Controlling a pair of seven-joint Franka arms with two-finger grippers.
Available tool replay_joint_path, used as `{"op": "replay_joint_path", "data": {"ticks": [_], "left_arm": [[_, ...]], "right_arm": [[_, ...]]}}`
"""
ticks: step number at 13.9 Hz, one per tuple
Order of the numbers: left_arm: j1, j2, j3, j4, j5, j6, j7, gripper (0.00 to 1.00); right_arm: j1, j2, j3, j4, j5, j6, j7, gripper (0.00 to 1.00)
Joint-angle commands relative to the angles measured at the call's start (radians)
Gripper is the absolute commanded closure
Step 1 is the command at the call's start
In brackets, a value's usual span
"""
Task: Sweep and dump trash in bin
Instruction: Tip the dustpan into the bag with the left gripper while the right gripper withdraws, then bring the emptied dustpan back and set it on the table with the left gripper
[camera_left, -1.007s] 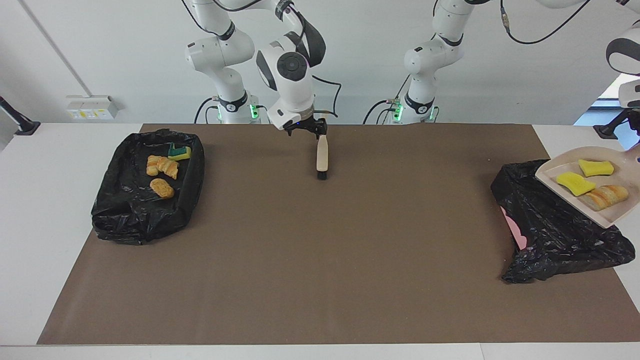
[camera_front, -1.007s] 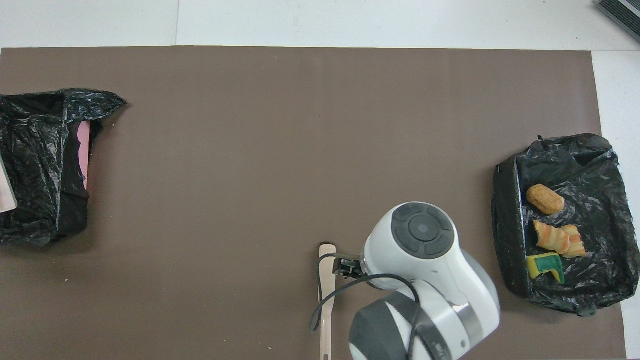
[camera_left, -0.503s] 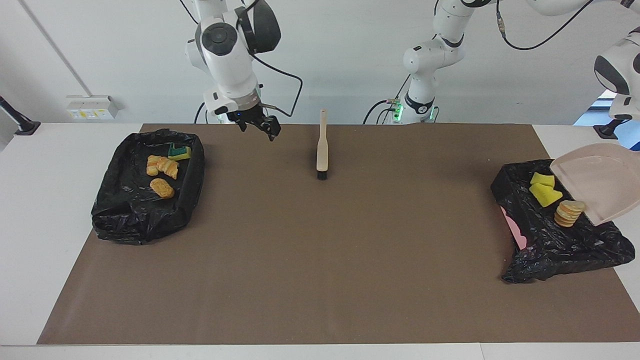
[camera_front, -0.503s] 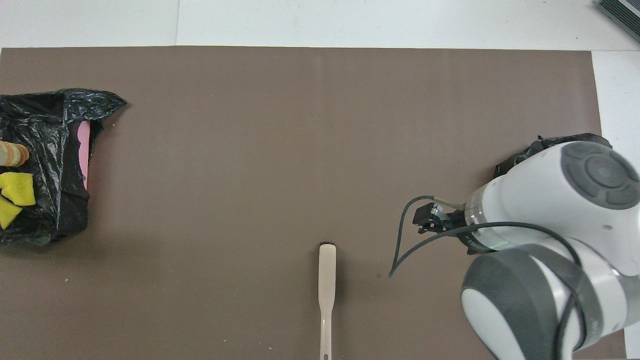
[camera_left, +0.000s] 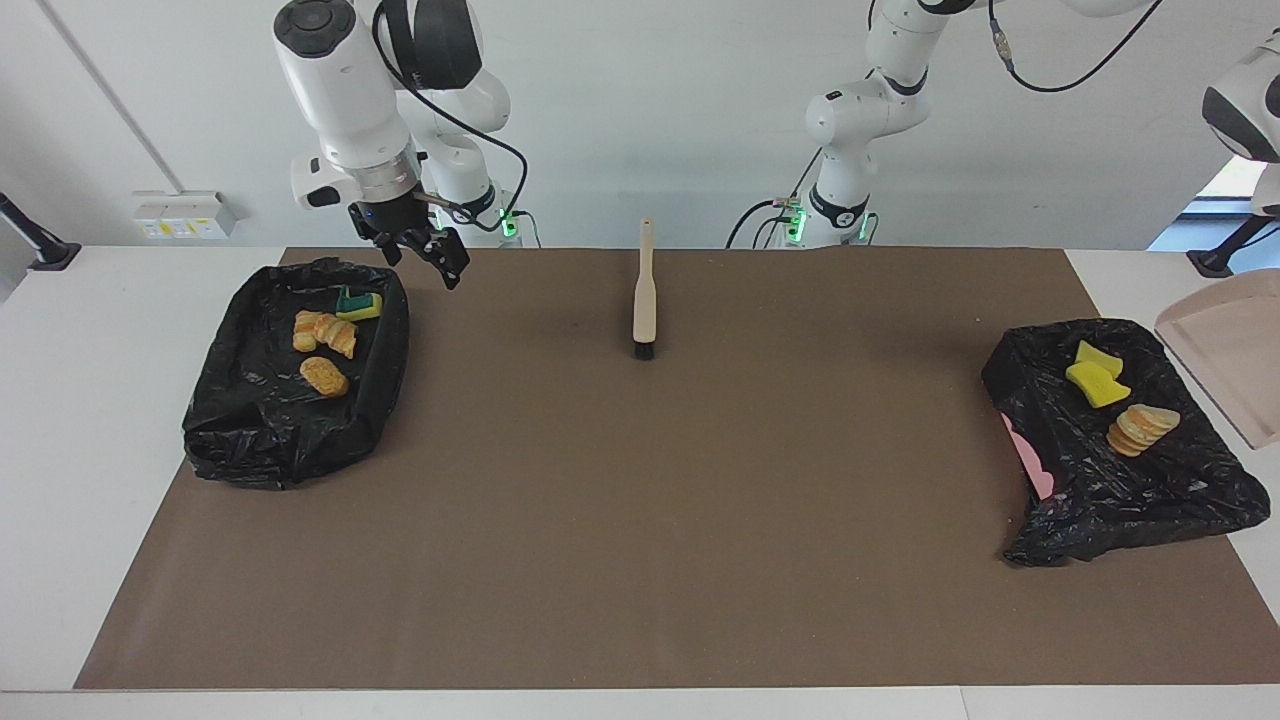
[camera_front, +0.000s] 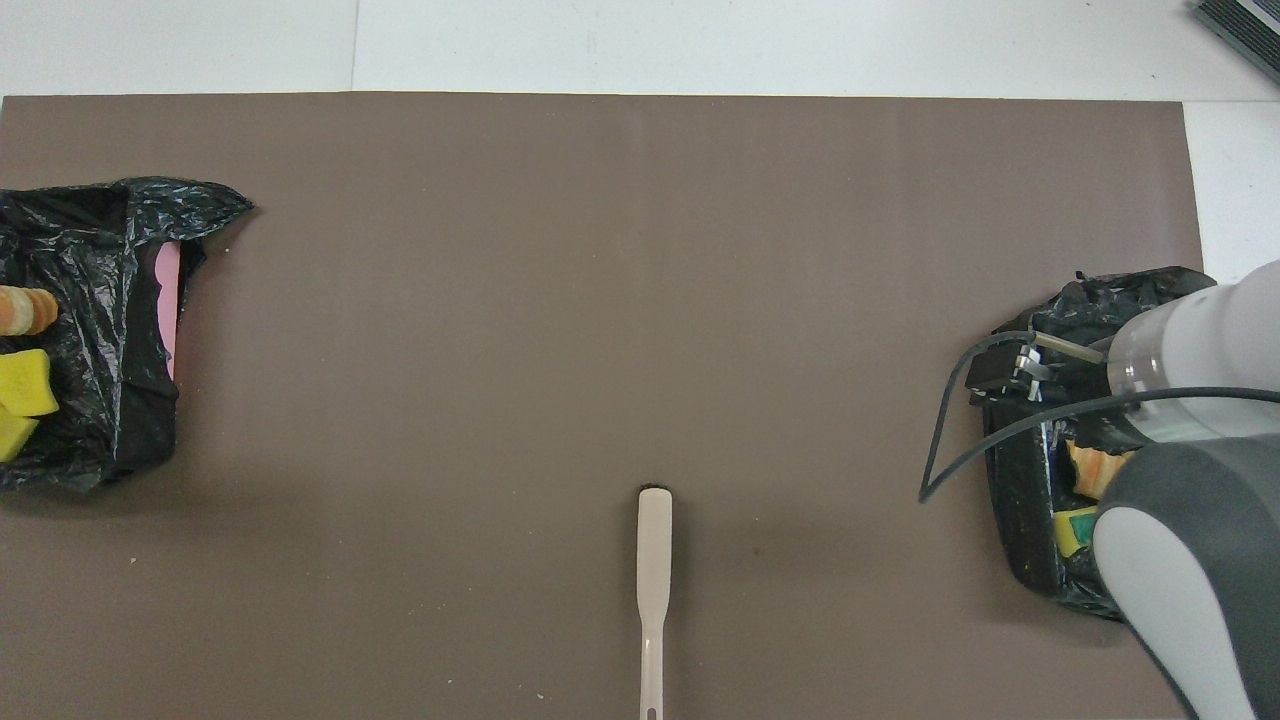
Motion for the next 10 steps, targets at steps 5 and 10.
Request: {"op": "replay_joint_path", "data": {"ticks": [5,10], "left_arm": [[-0.115,-0.015,0.0,0.054,-0.355,-0.224,-0.056,1.0],[-0.233,-0.033,-0.003,-0.001,-0.662,-0.39,-0.527,1.0]], "right_arm": [[-0.044,0.026,-0.036,0.097,-0.061,-0.017,-0.207,0.0],[-0.107,0.033,-0.036,0.149,-0.064,-0.017,-0.364,0.0]]}}
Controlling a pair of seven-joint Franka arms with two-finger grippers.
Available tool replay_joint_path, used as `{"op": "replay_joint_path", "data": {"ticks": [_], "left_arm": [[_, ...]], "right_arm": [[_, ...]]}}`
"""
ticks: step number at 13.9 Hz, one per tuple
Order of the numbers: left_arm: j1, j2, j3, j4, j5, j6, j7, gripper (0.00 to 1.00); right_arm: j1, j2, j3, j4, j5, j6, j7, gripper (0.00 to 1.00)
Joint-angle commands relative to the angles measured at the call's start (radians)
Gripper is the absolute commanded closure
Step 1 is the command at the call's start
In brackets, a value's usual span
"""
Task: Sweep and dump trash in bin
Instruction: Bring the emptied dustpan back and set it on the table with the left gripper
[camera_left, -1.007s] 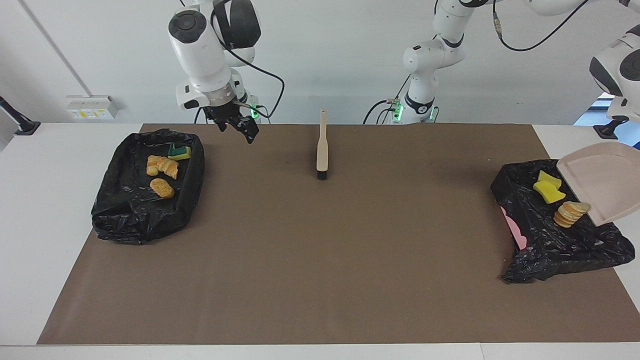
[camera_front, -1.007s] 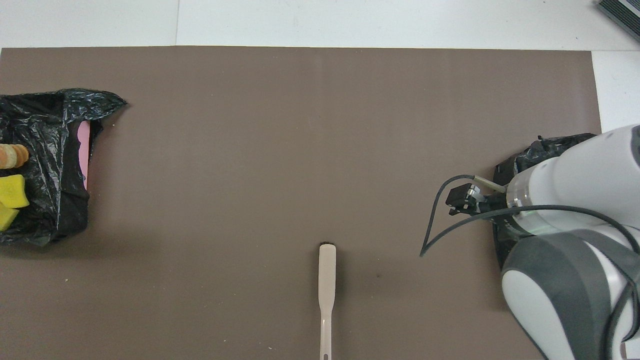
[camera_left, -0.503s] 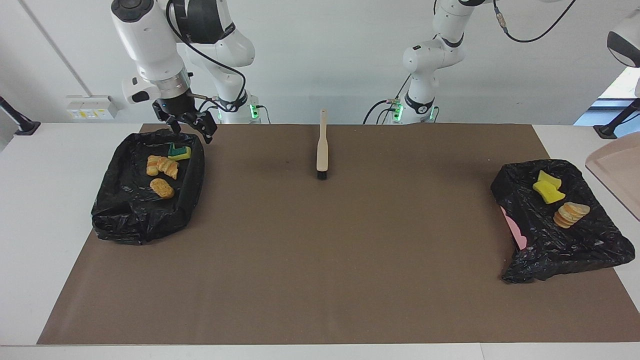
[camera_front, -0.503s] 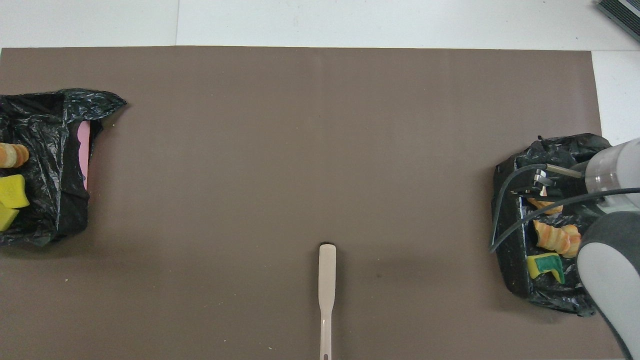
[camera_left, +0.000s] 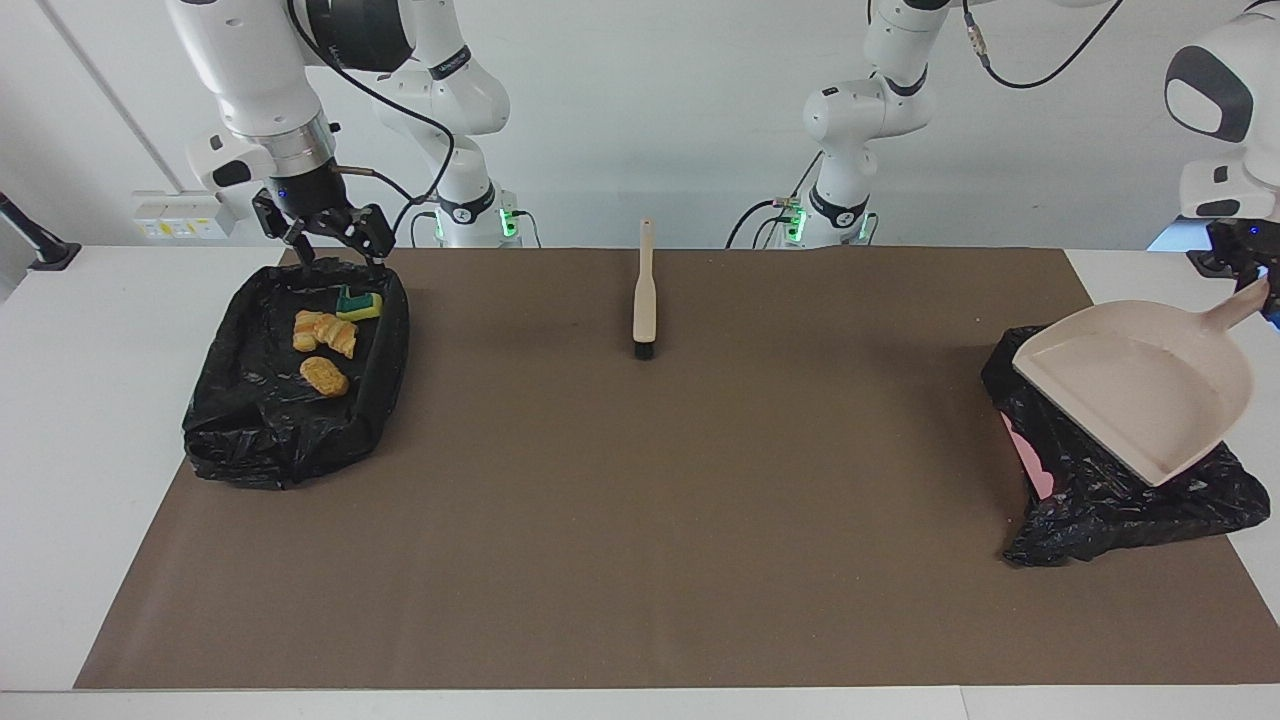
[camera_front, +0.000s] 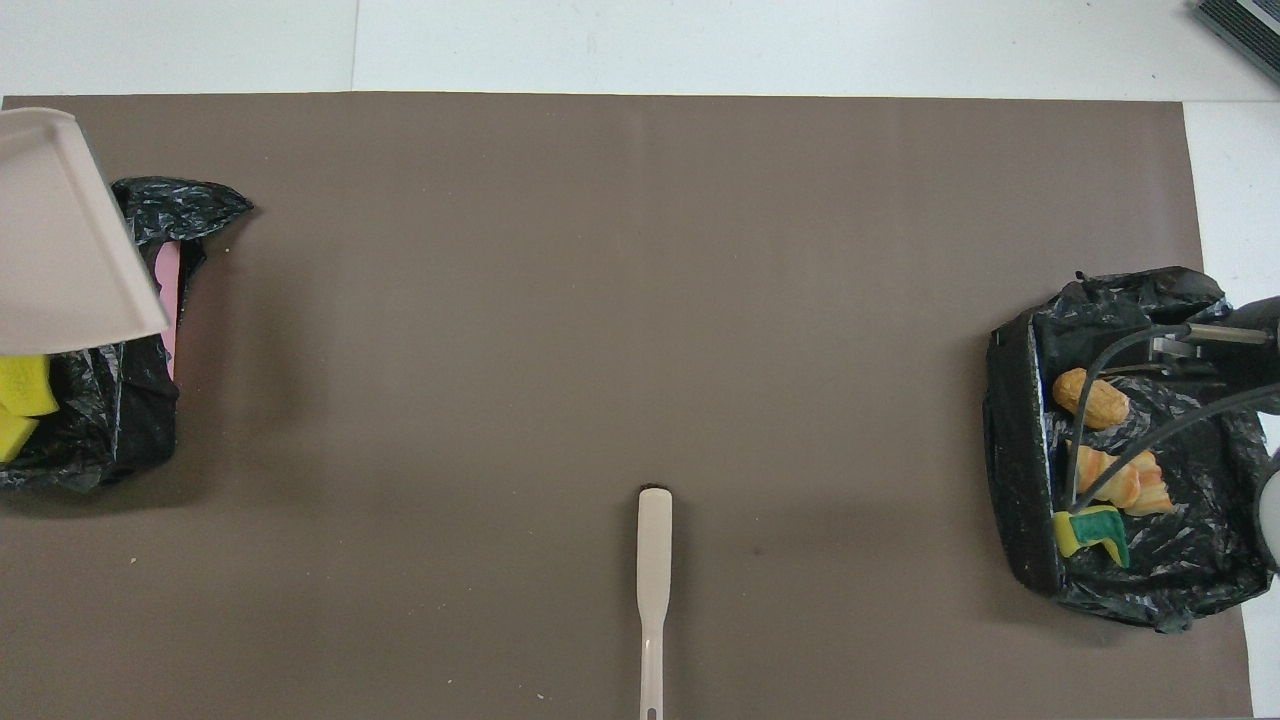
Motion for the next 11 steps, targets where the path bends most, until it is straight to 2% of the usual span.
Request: {"op": "replay_joint_path", "data": {"ticks": [1,6,8,11], "left_arm": [[-0.098,-0.027,0.011,-0.057,-0.109,-0.056,-0.253,1.0],[-0.279,0.0,0.011,-0.109,-0.249,-0.047,-0.678,1.0],[-0.371,0.029,0.01,-0.118,-0.284,-0.001,-0.871,1.0],[-0.498,0.086,0.011,-0.115,-0.345,0.065,-1.111,1.0]], "right_arm": [[-0.037,0.03,0.013,0.066,-0.023,-0.017,-0.042,0.0],[-0.022,0.053,0.003,0.117,-0.054,-0.016,-0.042,0.0],[-0.02,0.062,-0.006,0.158,-0.057,-0.02,-0.044,0.0],[0.023,0.06,-0.051,0.155,-0.058,-0.034,-0.041,0.0]]}}
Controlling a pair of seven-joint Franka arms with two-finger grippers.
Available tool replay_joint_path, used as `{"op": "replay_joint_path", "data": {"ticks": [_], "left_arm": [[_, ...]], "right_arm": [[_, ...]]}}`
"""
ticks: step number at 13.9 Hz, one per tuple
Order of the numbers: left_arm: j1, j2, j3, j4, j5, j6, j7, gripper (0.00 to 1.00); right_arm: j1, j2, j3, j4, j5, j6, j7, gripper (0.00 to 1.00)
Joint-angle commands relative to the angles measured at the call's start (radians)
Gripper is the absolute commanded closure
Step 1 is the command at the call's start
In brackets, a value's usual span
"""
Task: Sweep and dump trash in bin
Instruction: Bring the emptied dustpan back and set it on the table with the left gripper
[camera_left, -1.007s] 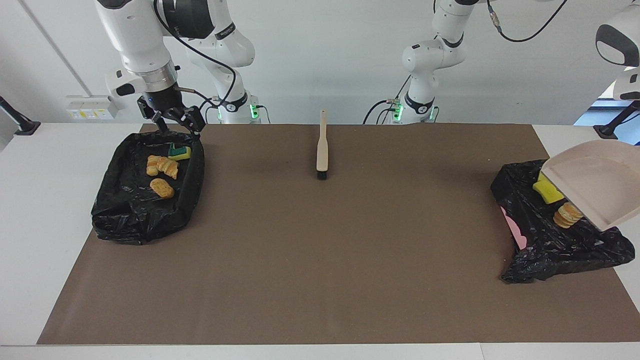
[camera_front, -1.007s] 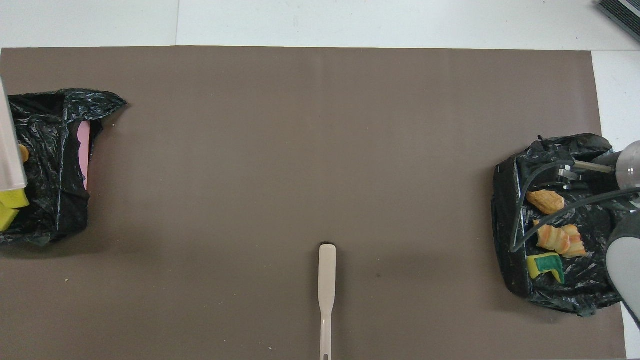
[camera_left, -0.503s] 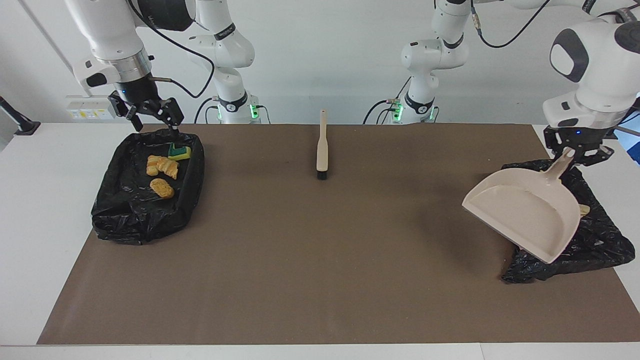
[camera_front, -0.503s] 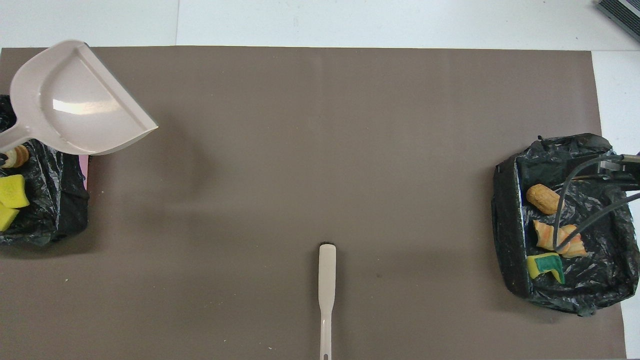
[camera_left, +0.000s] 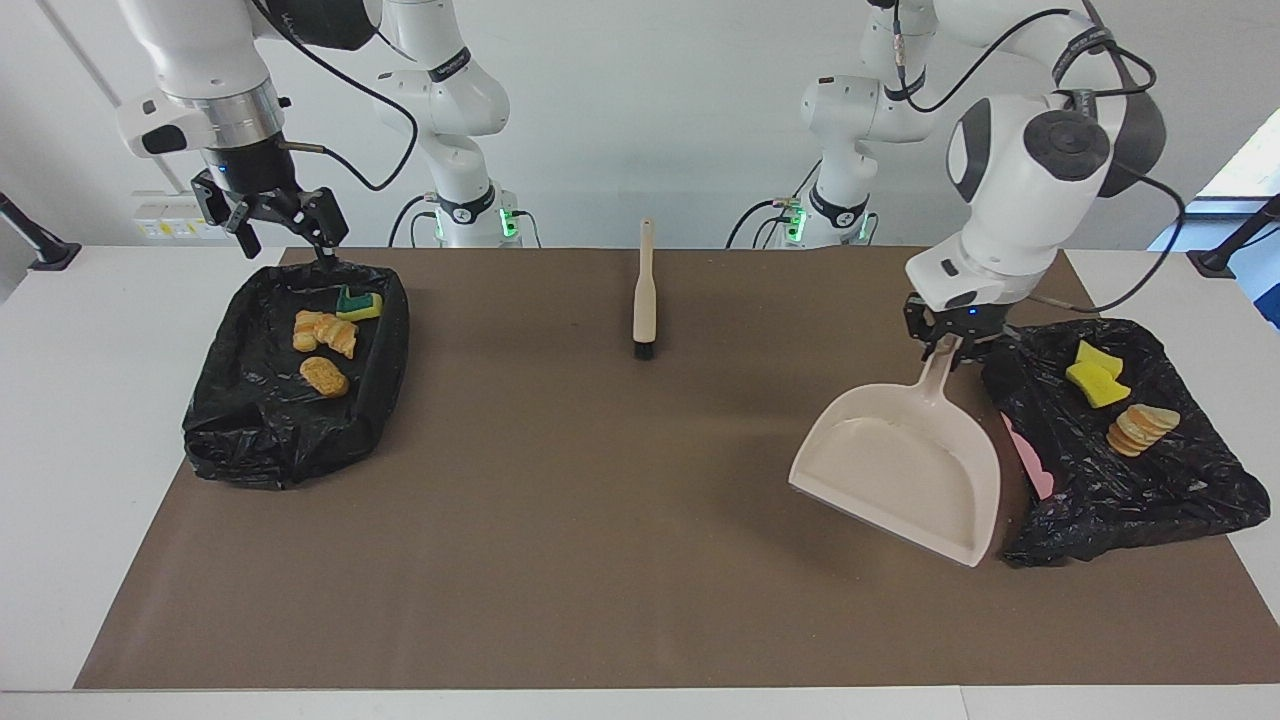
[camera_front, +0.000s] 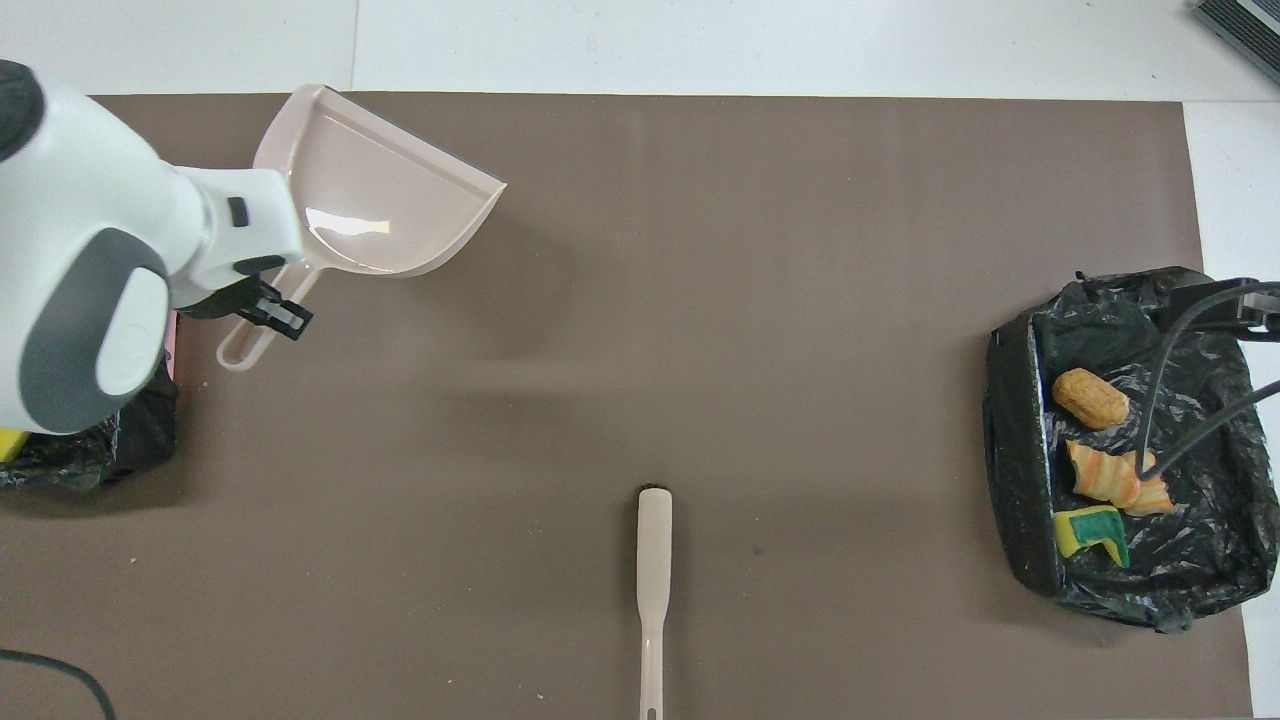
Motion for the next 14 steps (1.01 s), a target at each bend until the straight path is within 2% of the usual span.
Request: {"op": "replay_joint_path", "data": {"ticks": [1,4,6,7,10,11,14], "left_arm": [[-0.13,0.06,0.022,0.002,-0.03,0.084,-0.223,1.0],[-0.243,0.144,0.024,0.021,-0.093,0.194,-0.437,1.0],[-0.317,0.211,0.024,0.054,-0.098,0.205,-0.512,1.0],[-0.325,0.256,0.024,0.102,-0.099,0.21,-0.566,1.0],[-0.407,0.438,0.031,0.3,-0.09,0.164,-0.696,1.0],[-0.402,0.456,0.027,0.327,-0.099,0.164,-0.73,1.0],[-0.405,0.454,0.027,0.316,-0.159,0.162,-0.746,1.0]], "right_arm": [[0.052,0.017,-0.05,0.027,-0.013,-0.031,-0.019,0.0],[0.054,0.021,-0.053,0.027,0.012,-0.019,-0.007,0.0],[0.057,0.02,-0.054,0.03,0.017,-0.017,-0.001,0.0],[0.074,0.02,-0.065,0.031,0.015,-0.019,0.011,0.0],[0.175,0.02,-0.177,0.031,0.015,-0.021,0.018,0.0],[0.18,0.022,-0.183,0.034,0.015,-0.016,0.016,0.0],[0.172,0.045,-0.185,0.068,0.015,-0.045,-0.002,0.0]]}}
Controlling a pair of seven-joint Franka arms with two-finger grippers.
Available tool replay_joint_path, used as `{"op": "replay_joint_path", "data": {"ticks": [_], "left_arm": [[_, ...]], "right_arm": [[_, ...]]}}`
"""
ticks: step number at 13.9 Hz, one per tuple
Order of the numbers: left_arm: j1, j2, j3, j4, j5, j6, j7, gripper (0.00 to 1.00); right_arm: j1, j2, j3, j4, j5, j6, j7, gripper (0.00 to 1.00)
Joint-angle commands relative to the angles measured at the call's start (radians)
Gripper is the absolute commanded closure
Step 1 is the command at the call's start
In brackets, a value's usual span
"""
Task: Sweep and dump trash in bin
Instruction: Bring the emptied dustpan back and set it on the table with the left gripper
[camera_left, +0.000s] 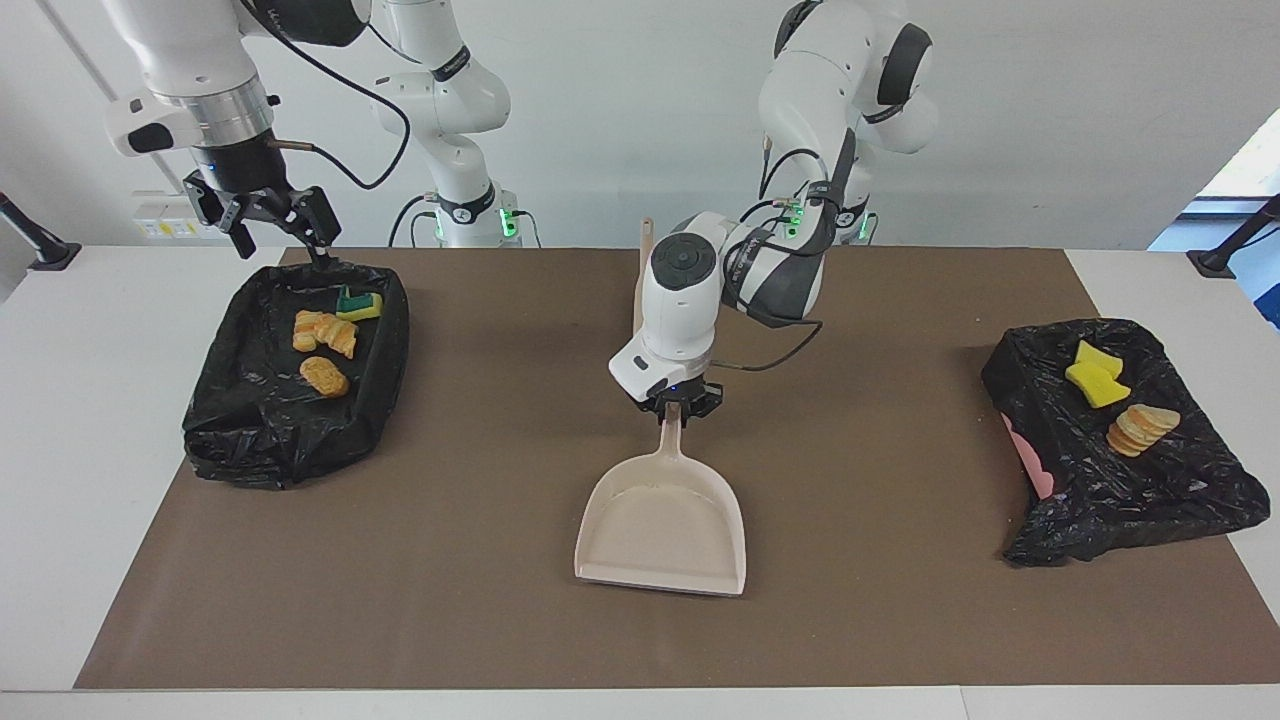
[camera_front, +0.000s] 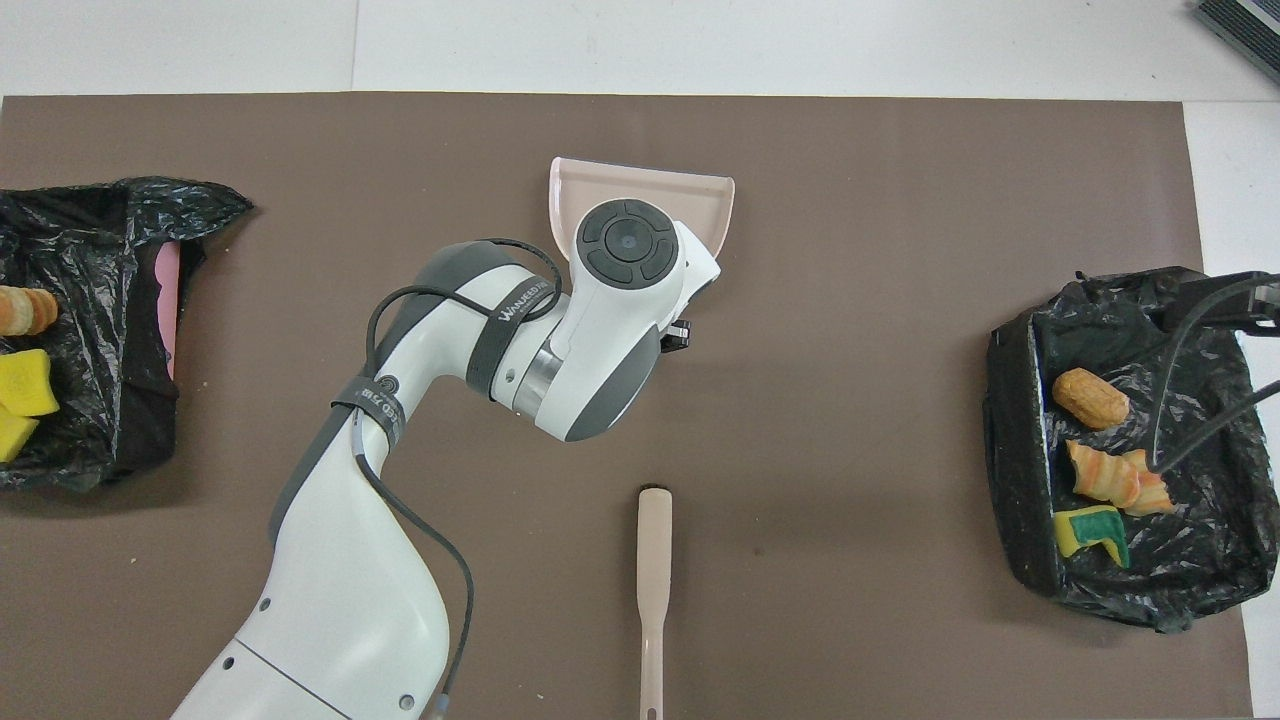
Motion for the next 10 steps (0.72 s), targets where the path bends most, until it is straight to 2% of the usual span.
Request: {"op": "replay_joint_path", "data": {"ticks": [1,3,4,6,7,8,10], "left_arm": [[-0.008,0.009,0.023,0.04,-0.047,-0.042,-0.012,1.0],[-0.005,-0.002,0.023,0.003,-0.048,-0.045,-0.012,1.0],[-0.007,-0.004,0.023,-0.007,-0.048,-0.043,-0.012,0.86],[-0.005,-0.004,0.024,-0.008,-0.047,-0.034,-0.012,0.2],[-0.007,-0.005,0.029,-0.008,-0.035,-0.026,-0.014,0.0],[-0.002,-0.013,0.032,-0.001,-0.033,-0.017,-0.011,0.0],[0.027,-0.075,0.037,-0.009,-0.031,-0.023,-0.001,0.0]], "right_arm": [[0.005,0.031,-0.008,0.053,0.006,-0.038,-0.025,0.0],[0.015,0.017,-0.008,0.032,0.009,-0.04,-0.039,0.0],[0.015,0.017,-0.01,0.033,0.009,-0.04,-0.039,0.0],[0.015,0.017,-0.01,0.032,0.01,-0.043,-0.039,0.0],[0.017,0.014,-0.01,0.029,0.01,-0.049,-0.039,0.0],[0.017,0.009,-0.01,0.02,0.01,-0.054,-0.039,0.0],[0.017,0.006,-0.01,0.017,0.01,-0.049,-0.041,0.0]]}}
